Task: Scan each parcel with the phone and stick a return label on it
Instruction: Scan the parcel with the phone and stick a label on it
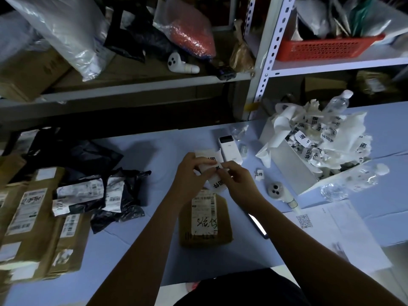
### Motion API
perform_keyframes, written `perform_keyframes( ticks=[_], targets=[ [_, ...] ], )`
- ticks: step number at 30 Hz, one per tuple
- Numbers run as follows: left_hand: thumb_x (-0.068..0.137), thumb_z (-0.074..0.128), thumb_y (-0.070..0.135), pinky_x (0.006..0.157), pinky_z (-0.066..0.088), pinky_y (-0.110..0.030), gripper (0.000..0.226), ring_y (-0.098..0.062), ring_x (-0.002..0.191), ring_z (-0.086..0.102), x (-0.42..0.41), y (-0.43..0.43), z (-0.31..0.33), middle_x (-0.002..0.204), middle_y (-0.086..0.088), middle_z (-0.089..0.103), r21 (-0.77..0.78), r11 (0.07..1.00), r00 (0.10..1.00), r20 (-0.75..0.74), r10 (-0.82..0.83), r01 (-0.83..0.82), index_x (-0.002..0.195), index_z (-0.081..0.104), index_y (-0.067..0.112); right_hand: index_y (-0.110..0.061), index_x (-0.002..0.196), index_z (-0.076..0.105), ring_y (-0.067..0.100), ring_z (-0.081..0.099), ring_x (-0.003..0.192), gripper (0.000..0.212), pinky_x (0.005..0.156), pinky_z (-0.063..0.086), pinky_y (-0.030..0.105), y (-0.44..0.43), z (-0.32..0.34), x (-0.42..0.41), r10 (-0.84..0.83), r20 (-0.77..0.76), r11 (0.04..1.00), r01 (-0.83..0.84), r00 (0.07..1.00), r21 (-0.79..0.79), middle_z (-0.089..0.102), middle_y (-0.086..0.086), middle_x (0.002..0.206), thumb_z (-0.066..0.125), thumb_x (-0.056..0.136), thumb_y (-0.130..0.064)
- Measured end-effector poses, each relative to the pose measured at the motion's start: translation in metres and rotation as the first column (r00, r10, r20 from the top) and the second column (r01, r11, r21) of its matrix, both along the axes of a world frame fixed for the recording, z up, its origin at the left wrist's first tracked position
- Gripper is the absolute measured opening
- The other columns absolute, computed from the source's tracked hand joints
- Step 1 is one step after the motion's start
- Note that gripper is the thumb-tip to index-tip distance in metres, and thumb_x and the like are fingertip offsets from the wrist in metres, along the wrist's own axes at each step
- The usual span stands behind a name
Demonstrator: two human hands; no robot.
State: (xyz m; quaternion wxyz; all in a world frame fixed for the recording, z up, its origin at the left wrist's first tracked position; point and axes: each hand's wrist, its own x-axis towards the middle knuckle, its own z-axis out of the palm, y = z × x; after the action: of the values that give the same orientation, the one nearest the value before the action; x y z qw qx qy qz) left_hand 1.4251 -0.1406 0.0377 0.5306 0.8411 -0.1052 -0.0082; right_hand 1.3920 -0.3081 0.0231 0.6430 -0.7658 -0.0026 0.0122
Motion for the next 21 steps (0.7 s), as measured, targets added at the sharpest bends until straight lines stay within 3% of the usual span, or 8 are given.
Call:
perform_keyframes(
  ticks=[3, 6, 15, 21],
  targets=[
    [0.09, 0.076, 0.022, 0.085, 0.053, -0.021, 0.015, -0.012, 0.104, 0.06, -0.0026, 0.0006, -0.0016, 0.113, -0.004, 0.06, -0.08, 0.994, 0.993, -0.102, 0.066, -0.074, 0.104, 0.077, 0.023, -0.01, 0.107, 0.069, 0.015, 0.065, 0.103, 0.017, 0.085, 0.053, 0.027, 0.0025, 0.002, 0.001, 0.011, 0.113, 0.999, -0.006, 0.994, -0.042, 0.067, 0.001, 0.11, 0.055, 0.101, -0.004],
    [0.089, 0.076, 0.014, 0.079, 0.059, -0.024, 0.017, -0.013, 0.102, 0.067, -0.0062, 0.0019, -0.0013, 0.114, -0.001, 0.066, -0.301, 0.943, 0.965, -0.256, 0.063, -0.141, 0.102, 0.078, 0.023, -0.01, 0.108, 0.07, 0.01, 0.065, 0.104, 0.019, 0.084, 0.049, 0.015, 0.0053, 0.0043, 0.0028, 0.016, 0.166, 0.997, -0.004, 0.986, -0.072, 0.067, -0.002, 0.113, 0.055, 0.1, -0.001],
    [0.084, 0.081, 0.018, 0.08, 0.062, -0.031, 0.02, -0.015, 0.095, 0.073, -0.0076, -0.0035, -0.006, 0.102, 0.005, 0.077, -0.419, 0.851, 0.93, -0.317, 0.188, -0.315, 0.101, 0.08, 0.028, -0.013, 0.107, 0.072, 0.006, 0.067, 0.092, 0.017, 0.077, 0.049, 0.013, 0.0074, 0.0052, 0.0069, -0.026, 0.069, 0.999, 0.029, 0.997, -0.04, 0.072, -0.006, 0.1, 0.057, 0.101, -0.01],
    [0.086, 0.08, 0.023, 0.074, 0.06, -0.025, 0.016, -0.006, 0.091, 0.07, -0.0035, -0.0045, -0.0013, 0.096, 0.013, 0.074, -0.244, 0.951, 0.975, -0.161, 0.155, -0.192, 0.099, 0.079, 0.032, -0.018, 0.107, 0.073, 0.014, 0.071, 0.091, 0.014, 0.078, 0.057, 0.025, 0.0038, 0.0039, 0.0079, -0.027, 0.032, 1.0, 0.027, 0.999, 0.003, 0.074, -0.006, 0.099, 0.06, 0.101, -0.019]
  ],
)
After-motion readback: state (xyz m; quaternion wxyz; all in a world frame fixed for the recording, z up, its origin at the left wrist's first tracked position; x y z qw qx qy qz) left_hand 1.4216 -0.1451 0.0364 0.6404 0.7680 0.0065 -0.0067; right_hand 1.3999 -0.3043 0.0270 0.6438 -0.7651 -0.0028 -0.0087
